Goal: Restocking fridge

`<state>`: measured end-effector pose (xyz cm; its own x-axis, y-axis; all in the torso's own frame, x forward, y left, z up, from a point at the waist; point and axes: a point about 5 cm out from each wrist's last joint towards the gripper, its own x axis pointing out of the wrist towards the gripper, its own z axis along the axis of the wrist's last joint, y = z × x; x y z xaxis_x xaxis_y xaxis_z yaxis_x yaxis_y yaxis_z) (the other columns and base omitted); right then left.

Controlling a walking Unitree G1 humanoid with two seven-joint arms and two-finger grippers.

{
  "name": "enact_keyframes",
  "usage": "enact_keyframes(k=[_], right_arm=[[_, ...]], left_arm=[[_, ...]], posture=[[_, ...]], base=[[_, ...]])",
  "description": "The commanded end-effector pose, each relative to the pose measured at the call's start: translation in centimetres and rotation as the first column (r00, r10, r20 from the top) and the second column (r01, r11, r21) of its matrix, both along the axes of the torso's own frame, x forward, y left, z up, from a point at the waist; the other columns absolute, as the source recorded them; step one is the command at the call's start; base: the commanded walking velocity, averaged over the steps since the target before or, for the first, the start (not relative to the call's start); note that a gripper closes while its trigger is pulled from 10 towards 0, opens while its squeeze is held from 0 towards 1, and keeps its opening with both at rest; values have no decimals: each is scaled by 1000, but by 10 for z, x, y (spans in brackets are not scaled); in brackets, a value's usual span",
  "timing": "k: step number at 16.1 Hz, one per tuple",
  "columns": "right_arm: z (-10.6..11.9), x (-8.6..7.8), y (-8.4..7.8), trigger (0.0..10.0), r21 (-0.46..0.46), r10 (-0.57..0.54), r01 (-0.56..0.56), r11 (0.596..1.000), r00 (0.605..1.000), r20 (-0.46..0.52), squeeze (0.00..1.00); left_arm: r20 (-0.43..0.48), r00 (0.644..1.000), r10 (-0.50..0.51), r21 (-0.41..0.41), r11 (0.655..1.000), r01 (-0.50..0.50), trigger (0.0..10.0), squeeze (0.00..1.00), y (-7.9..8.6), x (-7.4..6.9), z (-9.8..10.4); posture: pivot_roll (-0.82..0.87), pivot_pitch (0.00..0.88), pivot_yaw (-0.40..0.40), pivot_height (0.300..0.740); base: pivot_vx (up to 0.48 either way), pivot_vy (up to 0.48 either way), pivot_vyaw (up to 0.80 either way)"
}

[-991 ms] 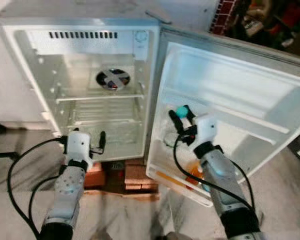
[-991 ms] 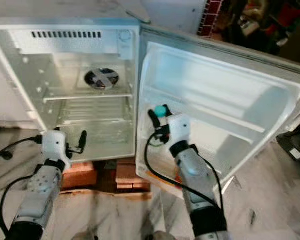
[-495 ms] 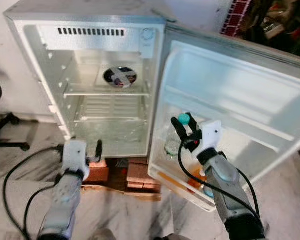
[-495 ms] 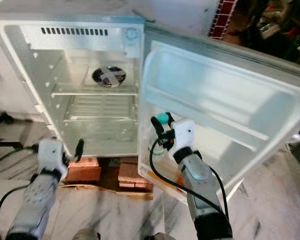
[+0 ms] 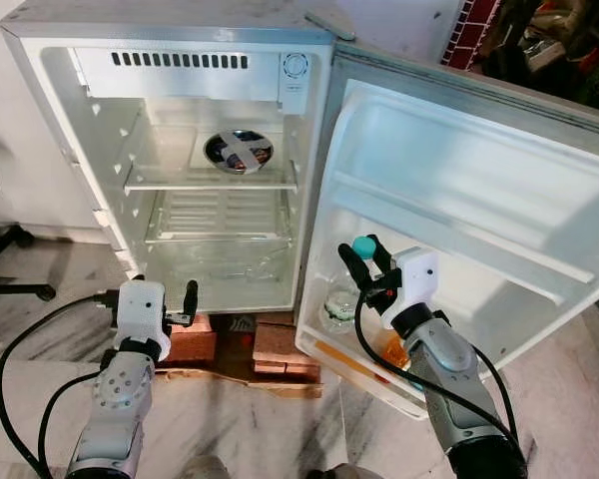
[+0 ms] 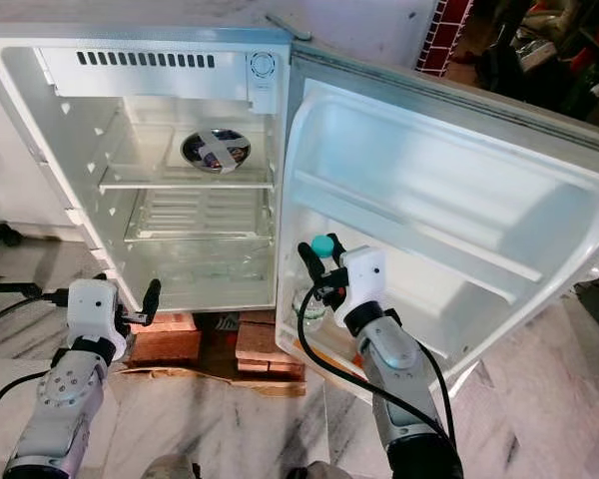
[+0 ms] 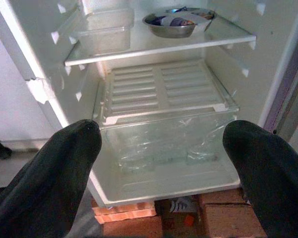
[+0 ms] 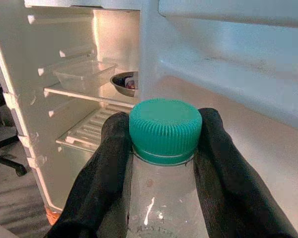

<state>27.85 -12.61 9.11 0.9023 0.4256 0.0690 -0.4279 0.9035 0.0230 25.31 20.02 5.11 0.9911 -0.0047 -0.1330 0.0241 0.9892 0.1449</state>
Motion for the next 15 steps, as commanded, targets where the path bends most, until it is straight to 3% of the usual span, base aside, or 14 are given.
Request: enact_keyframes(k=[1, 9, 15], right_arm=[[10, 2, 0, 10000, 11, 3, -3, 1000, 999, 38, 0], [10, 2, 3, 10000, 16, 17, -17, 1000, 999, 38, 0], [10, 2, 5, 10000, 18, 24, -25, 1000, 999, 36, 0]], left_arm=[[11, 1000, -12, 5, 1000, 12, 10000, 0, -3, 1, 4], [13, 1000, -20, 3, 1000, 20, 10000, 0, -7, 3, 7], [13, 1000, -23, 3, 1000, 23, 10000, 0, -9, 3, 8]], posture=[[110, 53, -61, 740], [111, 59, -61, 735], [107, 62, -59, 665]], base=[[0, 0, 0], [0, 0, 0], [0, 0, 0]])
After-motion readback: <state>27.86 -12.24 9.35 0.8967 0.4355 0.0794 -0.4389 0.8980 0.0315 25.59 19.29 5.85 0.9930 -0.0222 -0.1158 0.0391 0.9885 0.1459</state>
